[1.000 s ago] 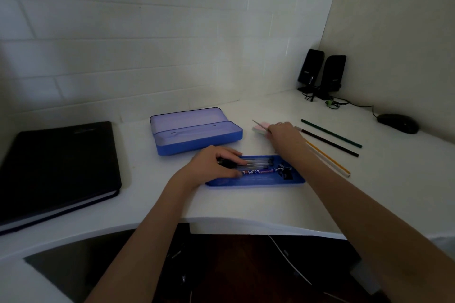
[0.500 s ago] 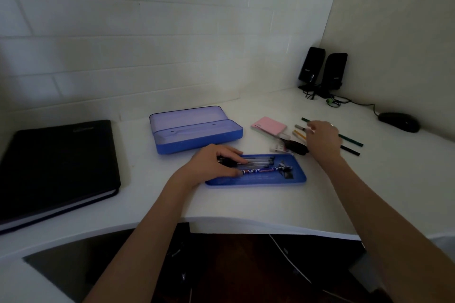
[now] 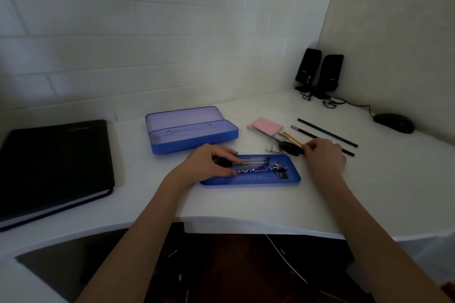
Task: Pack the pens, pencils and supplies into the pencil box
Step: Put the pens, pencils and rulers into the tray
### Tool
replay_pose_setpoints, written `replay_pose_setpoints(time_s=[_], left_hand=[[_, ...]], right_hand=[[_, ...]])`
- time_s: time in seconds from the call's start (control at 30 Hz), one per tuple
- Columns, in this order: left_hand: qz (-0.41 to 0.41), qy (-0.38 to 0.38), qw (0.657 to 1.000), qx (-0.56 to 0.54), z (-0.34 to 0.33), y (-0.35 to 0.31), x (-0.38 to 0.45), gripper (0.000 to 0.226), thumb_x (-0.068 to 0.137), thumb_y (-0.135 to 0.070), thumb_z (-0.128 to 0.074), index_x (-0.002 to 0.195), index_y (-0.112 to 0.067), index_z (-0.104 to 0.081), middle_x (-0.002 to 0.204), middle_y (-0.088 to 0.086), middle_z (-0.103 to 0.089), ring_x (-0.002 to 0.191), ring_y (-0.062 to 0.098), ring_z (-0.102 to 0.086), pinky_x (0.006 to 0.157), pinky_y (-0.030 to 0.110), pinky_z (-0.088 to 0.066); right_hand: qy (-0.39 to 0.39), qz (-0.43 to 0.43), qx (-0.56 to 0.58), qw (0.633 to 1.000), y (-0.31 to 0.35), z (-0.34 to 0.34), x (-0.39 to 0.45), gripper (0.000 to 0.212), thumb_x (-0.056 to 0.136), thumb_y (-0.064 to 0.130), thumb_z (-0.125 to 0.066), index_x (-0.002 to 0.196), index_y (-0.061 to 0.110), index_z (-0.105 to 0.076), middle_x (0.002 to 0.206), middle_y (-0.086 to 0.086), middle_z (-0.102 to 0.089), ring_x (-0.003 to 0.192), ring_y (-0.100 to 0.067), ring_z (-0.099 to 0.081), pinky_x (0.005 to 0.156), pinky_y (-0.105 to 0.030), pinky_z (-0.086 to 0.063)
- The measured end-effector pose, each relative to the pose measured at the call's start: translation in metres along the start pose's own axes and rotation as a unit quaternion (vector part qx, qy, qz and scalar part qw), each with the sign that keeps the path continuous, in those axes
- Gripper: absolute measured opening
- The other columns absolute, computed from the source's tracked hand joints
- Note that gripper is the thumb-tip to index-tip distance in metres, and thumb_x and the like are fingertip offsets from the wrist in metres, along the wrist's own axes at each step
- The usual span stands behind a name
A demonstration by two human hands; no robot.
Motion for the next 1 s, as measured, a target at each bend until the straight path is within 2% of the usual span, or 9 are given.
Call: replay_pose_setpoints(time_s=[0.2, 0.33, 0.43, 0.57, 0.63, 0.7, 0.77, 0.87, 1.0], left_hand=[[0.002, -0.007, 1.0, 0.007, 0.0, 0.002, 0.002, 0.032, 0.067, -0.022, -0.081, 0.097, -0.032, -0.074, 0.115, -0.014, -0.065, 0.11, 0.0, -0.056, 0.101, 0.023, -0.04], [0.001, -0.021, 1.0, 0.012, 0.0, 0.002, 0.002, 0.032, 0.067, -0.02, -0.081, 0.097, -0.03, -0.074, 0.113, -0.012, -0.066, 0.108, -0.001, -0.056, 0.094, 0.015, -0.039], [-0.001, -0.039, 0.999, 0.022, 0.001, 0.002, 0.002, 0.032, 0.067, -0.019, -0.081, 0.096, -0.028, -0.074, 0.112, -0.012, -0.066, 0.105, -0.002, -0.057, 0.089, 0.009, -0.038], [-0.001, -0.041, 0.999, 0.028, 0.002, 0.001, 0.002, 0.031, 0.067, -0.019, -0.081, 0.097, -0.027, -0.074, 0.112, -0.011, -0.066, 0.105, 0.001, -0.058, 0.092, 0.014, -0.041], [-0.001, -0.038, 0.999, 0.024, 0.003, 0.001, 0.002, 0.031, 0.067, -0.019, -0.081, 0.096, -0.029, -0.074, 0.112, -0.011, -0.066, 0.105, 0.001, -0.058, 0.094, 0.017, -0.042], [-0.003, -0.028, 0.999, 0.02, 0.002, 0.003, 0.003, 0.031, 0.068, -0.019, -0.081, 0.097, -0.028, -0.074, 0.113, -0.011, -0.066, 0.107, 0.002, -0.058, 0.095, 0.018, -0.042], [-0.005, -0.018, 1.0, 0.017, 0.0, 0.004, 0.002, 0.032, 0.068, -0.019, -0.081, 0.098, -0.028, -0.074, 0.114, -0.009, -0.066, 0.107, 0.003, -0.058, 0.096, 0.02, -0.043], [0.003, -0.019, 1.0, 0.022, 0.002, 0.004, 0.003, 0.035, 0.067, -0.018, -0.081, 0.1, -0.028, -0.073, 0.11, -0.011, -0.066, 0.106, 0.005, -0.059, 0.098, 0.025, -0.045], [0.031, 0.003, 0.999, -0.042, 0.002, -0.002, -0.004, 0.037, 0.064, -0.009, -0.065, 0.094, -0.028, -0.074, 0.113, -0.009, -0.064, 0.11, 0.007, -0.056, 0.093, 0.022, -0.044]], right_hand=[[0.016, -0.028, -0.107, 0.994, 0.008, -0.008, -0.004, 0.031, 0.093, 0.007, -0.038, 0.122, 0.004, -0.047, 0.128, -0.017, -0.048, 0.121, -0.033, -0.04, 0.095, -0.048, -0.034], [0.021, -0.053, -0.099, 0.993, 0.007, -0.011, -0.005, 0.033, 0.09, 0.002, -0.039, 0.124, 0.0, -0.041, 0.132, -0.021, -0.046, 0.124, -0.035, -0.038, 0.098, -0.05, -0.033], [-0.004, -0.022, -0.088, 0.996, 0.008, -0.006, -0.005, 0.025, 0.093, 0.012, -0.044, 0.116, 0.002, -0.047, 0.123, -0.02, -0.053, 0.117, -0.034, -0.045, 0.093, -0.048, -0.036], [-0.1, 0.109, -0.02, 0.989, 0.03, 0.015, -0.014, 0.015, 0.094, 0.023, -0.046, 0.099, 0.013, -0.055, 0.091, -0.012, -0.064, 0.083, -0.031, -0.058, 0.074, -0.04, -0.045], [-0.056, 0.178, 0.071, 0.98, 0.043, 0.016, -0.022, 0.012, 0.092, 0.024, -0.051, 0.094, 0.017, -0.06, 0.087, -0.007, -0.064, 0.078, -0.025, -0.058, 0.068, -0.035, -0.047], [0.028, 0.236, 0.169, 0.957, 0.057, 0.015, -0.037, 0.008, 0.086, 0.02, -0.061, 0.089, 0.017, -0.067, 0.086, -0.001, -0.061, 0.078, -0.016, -0.055, 0.07, -0.014, -0.042], [0.076, 0.275, 0.208, 0.936, 0.068, 0.016, -0.054, 0.01, 0.083, 0.013, -0.065, 0.091, 0.015, -0.071, 0.086, 0.003, -0.058, 0.077, -0.009, -0.053, 0.07, -0.003, -0.038], [0.156, 0.294, 0.219, 0.917, 0.077, 0.008, -0.074, 0.025, 0.082, -0.001, -0.058, 0.097, 0.014, -0.072, 0.088, 0.004, -0.058, 0.076, -0.001, -0.053, 0.067, -0.002, -0.038], [0.182, 0.323, 0.225, 0.901, 0.083, 0.002, -0.086, 0.033, 0.079, -0.007, -0.056, 0.096, 0.016, -0.074, 0.086, -0.001, -0.061, 0.073, -0.001, -0.055, 0.063, -0.005, -0.037]])
Point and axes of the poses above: each hand's wrist, its own x-axis towards the middle knuckle, its own z-axis out of the back of the hand, y = z × x, the point moved 7 cm from there along x, towards the middle knuckle
